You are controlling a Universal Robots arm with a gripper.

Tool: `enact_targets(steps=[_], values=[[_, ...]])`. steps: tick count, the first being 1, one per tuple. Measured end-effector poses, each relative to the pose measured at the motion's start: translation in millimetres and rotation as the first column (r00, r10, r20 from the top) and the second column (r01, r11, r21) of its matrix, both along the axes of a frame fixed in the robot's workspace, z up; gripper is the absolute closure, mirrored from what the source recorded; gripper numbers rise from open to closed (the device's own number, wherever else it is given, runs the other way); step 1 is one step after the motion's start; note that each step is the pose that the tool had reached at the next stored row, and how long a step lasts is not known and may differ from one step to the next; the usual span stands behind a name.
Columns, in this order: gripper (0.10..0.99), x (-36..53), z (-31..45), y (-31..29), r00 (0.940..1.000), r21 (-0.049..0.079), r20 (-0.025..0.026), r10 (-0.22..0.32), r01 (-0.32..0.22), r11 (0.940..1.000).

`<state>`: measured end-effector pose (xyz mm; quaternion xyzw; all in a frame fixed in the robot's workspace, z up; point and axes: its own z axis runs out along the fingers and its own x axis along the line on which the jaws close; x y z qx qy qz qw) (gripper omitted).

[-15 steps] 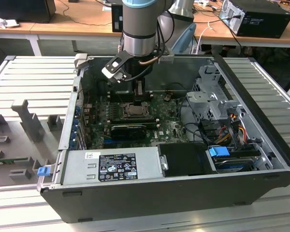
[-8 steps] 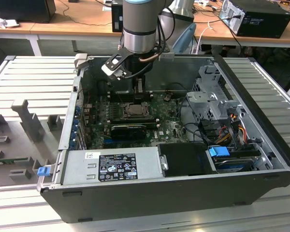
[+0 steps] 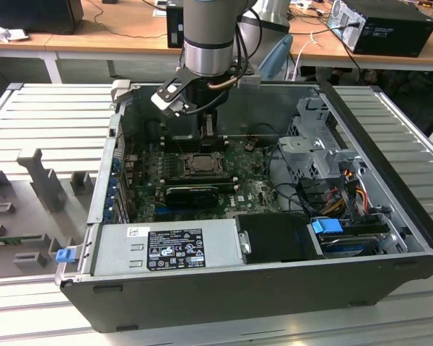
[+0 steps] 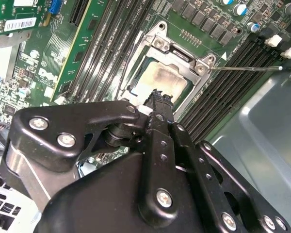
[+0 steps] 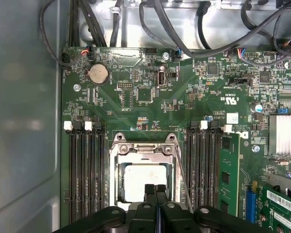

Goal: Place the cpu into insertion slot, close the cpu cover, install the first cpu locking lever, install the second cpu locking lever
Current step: 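Install the first cpu locking lever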

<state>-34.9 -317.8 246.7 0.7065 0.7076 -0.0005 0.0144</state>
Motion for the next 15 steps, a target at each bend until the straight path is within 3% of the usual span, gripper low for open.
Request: enact_targets(steps=[15], values=[[0.980,0.0,11.2,0.0,1.0000,0.000,0.0000,0.000,0.000,1.0000]])
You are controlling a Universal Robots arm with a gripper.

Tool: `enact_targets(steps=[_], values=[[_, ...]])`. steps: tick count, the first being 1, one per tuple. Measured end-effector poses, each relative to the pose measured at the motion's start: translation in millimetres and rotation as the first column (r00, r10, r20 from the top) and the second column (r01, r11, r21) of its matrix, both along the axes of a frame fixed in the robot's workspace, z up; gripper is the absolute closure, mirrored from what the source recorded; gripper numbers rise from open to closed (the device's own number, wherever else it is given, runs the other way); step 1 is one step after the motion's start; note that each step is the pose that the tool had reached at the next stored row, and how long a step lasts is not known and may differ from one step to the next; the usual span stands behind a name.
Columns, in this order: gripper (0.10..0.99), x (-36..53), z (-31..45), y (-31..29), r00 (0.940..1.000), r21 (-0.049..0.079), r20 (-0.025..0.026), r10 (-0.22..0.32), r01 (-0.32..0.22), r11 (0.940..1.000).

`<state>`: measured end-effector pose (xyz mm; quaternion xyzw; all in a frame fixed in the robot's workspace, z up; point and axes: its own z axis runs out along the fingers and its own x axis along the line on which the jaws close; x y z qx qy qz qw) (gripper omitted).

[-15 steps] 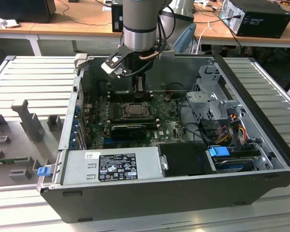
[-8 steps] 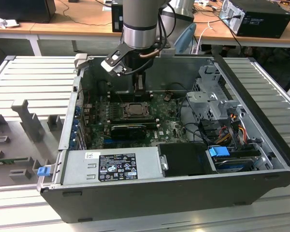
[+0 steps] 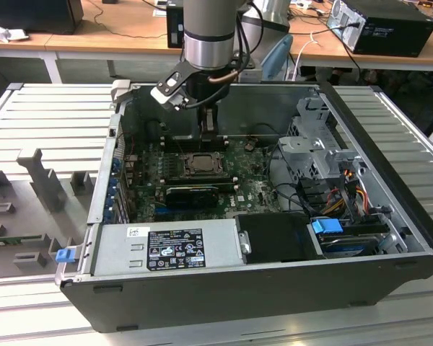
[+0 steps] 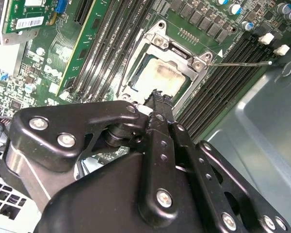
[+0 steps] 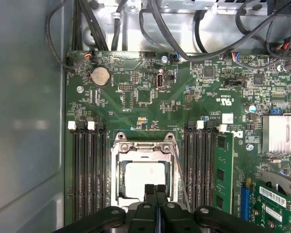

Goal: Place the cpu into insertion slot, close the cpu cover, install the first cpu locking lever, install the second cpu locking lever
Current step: 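Install the first cpu locking lever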

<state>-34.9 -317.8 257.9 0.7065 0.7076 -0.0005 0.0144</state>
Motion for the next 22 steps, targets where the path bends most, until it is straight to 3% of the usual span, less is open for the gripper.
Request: enact_targets(steps=[4,9,11,15,21,22], values=[[0.980,0.0,2.7,0.0,1.0000,0.000,0.0001,0.000,0.000,1.0000],[0.980,-0.2,2.8,0.0,0.9917,-0.002,-0.0001,0.128,-0.128,0.9917],[0.980,-0.2,2.8,0.0,0.9852,-0.002,-0.0002,0.171,-0.171,0.9852],[0.980,-0.3,2.9,0.0,0.9667,-0.005,-0.0009,0.256,-0.256,0.9667],[0.980,-0.3,2.9,0.0,0.9456,-0.012,-0.0031,0.325,-0.325,0.9455],[0.980,-0.3,2.8,0.0,0.9392,-0.014,-0.0036,0.343,-0.343,0.9391]])
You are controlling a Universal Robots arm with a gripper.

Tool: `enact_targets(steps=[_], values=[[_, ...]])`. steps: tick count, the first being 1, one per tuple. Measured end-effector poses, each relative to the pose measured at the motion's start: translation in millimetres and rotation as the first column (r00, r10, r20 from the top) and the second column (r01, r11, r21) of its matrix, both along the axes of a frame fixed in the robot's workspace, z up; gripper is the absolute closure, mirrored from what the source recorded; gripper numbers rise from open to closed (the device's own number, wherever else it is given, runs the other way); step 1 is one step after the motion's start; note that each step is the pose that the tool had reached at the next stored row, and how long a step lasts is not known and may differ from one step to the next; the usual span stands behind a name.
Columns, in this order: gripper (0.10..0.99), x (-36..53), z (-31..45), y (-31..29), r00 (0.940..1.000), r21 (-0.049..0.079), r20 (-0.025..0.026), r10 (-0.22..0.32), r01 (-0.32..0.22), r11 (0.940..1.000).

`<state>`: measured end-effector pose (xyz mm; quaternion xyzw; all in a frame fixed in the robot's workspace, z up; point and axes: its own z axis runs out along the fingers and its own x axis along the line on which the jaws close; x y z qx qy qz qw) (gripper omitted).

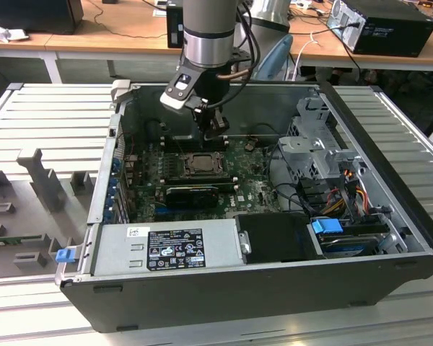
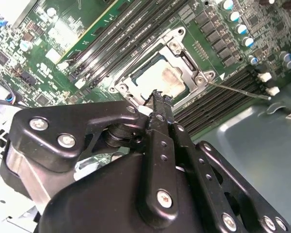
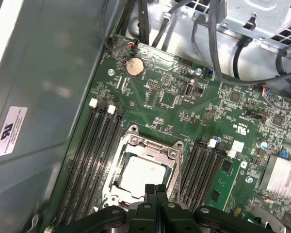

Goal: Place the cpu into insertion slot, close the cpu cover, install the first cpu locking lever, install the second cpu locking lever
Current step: 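Install the first cpu locking lever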

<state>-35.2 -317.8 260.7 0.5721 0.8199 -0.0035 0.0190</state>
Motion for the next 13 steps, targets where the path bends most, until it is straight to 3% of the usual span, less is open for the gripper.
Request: enact_targets(steps=[10,13], values=[[0.980,0.0,0.0,0.0,0.9961,-0.008,-0.0004,0.088,-0.088,0.9961],[0.980,0.0,0.0,0.0,0.9914,-0.012,-0.0008,0.131,-0.131,0.9914]])
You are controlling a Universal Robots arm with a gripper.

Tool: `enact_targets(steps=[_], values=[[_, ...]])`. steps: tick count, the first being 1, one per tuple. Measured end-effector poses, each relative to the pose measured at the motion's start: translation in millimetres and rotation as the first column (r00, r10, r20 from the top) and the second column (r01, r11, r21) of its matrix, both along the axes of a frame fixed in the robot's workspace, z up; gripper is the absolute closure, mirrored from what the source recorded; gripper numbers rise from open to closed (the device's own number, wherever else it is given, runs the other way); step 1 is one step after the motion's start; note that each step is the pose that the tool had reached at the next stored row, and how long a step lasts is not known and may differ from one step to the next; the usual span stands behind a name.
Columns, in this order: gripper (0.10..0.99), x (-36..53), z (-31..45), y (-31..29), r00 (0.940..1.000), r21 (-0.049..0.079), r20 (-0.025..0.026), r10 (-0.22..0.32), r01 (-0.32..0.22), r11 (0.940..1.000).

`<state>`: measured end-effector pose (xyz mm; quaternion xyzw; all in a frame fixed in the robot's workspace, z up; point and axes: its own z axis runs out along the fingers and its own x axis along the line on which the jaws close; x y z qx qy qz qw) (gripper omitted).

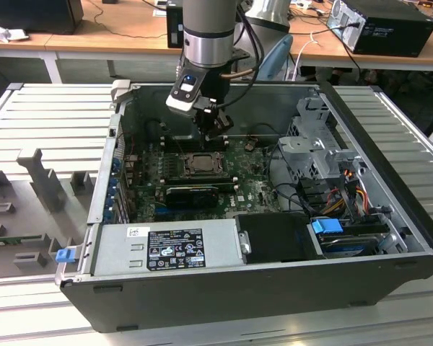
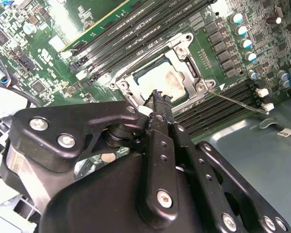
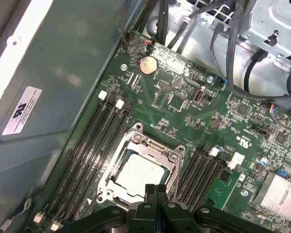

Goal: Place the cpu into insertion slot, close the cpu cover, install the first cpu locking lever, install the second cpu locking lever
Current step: 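Install the first cpu locking lever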

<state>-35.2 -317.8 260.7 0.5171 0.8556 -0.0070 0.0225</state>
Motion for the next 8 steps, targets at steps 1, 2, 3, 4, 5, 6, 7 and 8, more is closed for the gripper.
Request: enact_targets(steps=[1,2,3,4,5,6,7,8], values=[[0.980,0.0,0.0,0.0,1.0000,-0.001,0.0000,0.007,-0.007,1.0000],[0.980,0.0,0.0,0.0,0.9999,-0.001,0.0000,0.015,-0.015,0.9999],[0.980,0.0,0.0,0.0,0.9998,-0.001,0.0000,0.020,-0.020,0.9998],[0.980,0.0,0.0,0.0,0.9997,-0.002,0.0000,0.026,-0.026,0.9997],[0.980,0.0,0.0,0.0,0.9995,-0.002,0.0000,0.032,-0.032,0.9995],[0.980,0.0,0.0,0.0,0.9992,-0.002,0.0000,0.039,-0.039,0.9992],[0.980,0.0,0.0,0.0,0.9990,-0.003,-0.0001,0.044,-0.044,0.9990],[0.980,0.0,0.0,0.0,0.9986,-0.003,-0.0001,0.053,-0.053,0.9986]])
